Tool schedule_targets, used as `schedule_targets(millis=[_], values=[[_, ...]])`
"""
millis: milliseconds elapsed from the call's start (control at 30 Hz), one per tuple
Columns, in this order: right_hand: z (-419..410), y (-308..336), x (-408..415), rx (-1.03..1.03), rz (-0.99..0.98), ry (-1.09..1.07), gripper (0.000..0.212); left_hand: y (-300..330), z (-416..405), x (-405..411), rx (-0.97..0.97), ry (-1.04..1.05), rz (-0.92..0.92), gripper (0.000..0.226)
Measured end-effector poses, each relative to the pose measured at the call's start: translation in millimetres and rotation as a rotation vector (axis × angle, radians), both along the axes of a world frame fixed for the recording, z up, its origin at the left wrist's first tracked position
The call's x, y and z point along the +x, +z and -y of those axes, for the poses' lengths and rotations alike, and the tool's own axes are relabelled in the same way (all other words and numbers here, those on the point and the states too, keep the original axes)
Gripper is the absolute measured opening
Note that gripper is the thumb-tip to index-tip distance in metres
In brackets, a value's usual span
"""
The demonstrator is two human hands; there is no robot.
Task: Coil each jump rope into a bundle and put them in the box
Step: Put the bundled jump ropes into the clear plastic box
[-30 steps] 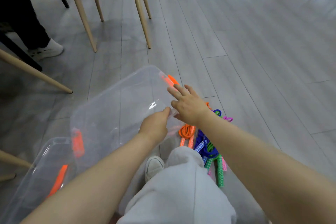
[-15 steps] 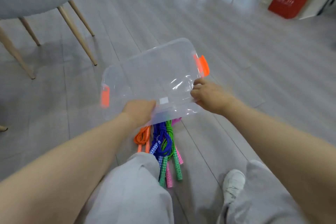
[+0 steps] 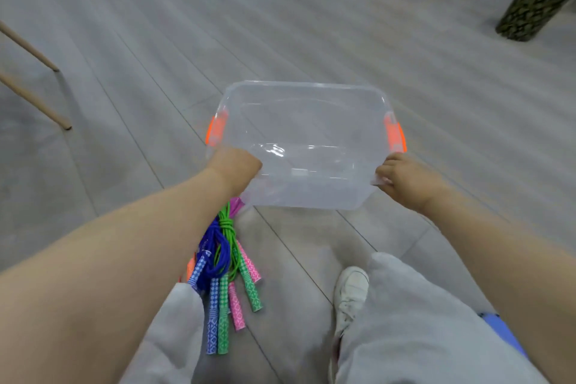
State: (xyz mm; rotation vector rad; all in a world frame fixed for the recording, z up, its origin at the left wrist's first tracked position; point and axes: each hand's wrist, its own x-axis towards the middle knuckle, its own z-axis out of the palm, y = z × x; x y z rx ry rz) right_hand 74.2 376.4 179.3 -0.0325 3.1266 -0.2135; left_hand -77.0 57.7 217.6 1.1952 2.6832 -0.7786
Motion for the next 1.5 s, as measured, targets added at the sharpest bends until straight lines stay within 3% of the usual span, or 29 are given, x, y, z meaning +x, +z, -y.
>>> schedule_targets(millis=[267, 567, 700, 833, 967, 1067, 1233, 1500], values=[[-42, -41, 50, 0.148, 0.161, -0.127, 0.019, -71, -56, 51, 0.05, 0.033, 0.107, 0.034], [-34, -95, 75, 0.093, 0.182, -0.196, 0.007, -102, -58, 70, 0.048, 0.053, 0.098, 0.034], [-26, -104, 83, 0.22, 0.299, -0.191, 0.03, -121, -46, 79, 0.152, 0.12, 0.184, 0.033], [-20, -99, 87, 0.152, 0.311, -0.201, 0.054, -140, -34, 85, 0.298, 0.139, 0.278, 0.04], [-12, -89, 85, 0.085, 0.282, -0.235, 0.073, -136, -28, 79, 0.434, 0.146, 0.445, 0.061], [-9, -80, 72, 0.078, 0.243, -0.136, 0.081, -126, -16, 72, 0.599, 0.14, 0.49, 0.063], [17, -50, 15, 0.06, 0.212, 0.105, 0.075, -120, 23, 59, 0.857, 0.206, 0.443, 0.068], [121, -15, -106, 0.239, 0.213, 0.469, 0.058, -156, 116, 37, 0.733, 0.733, 0.343, 0.058]])
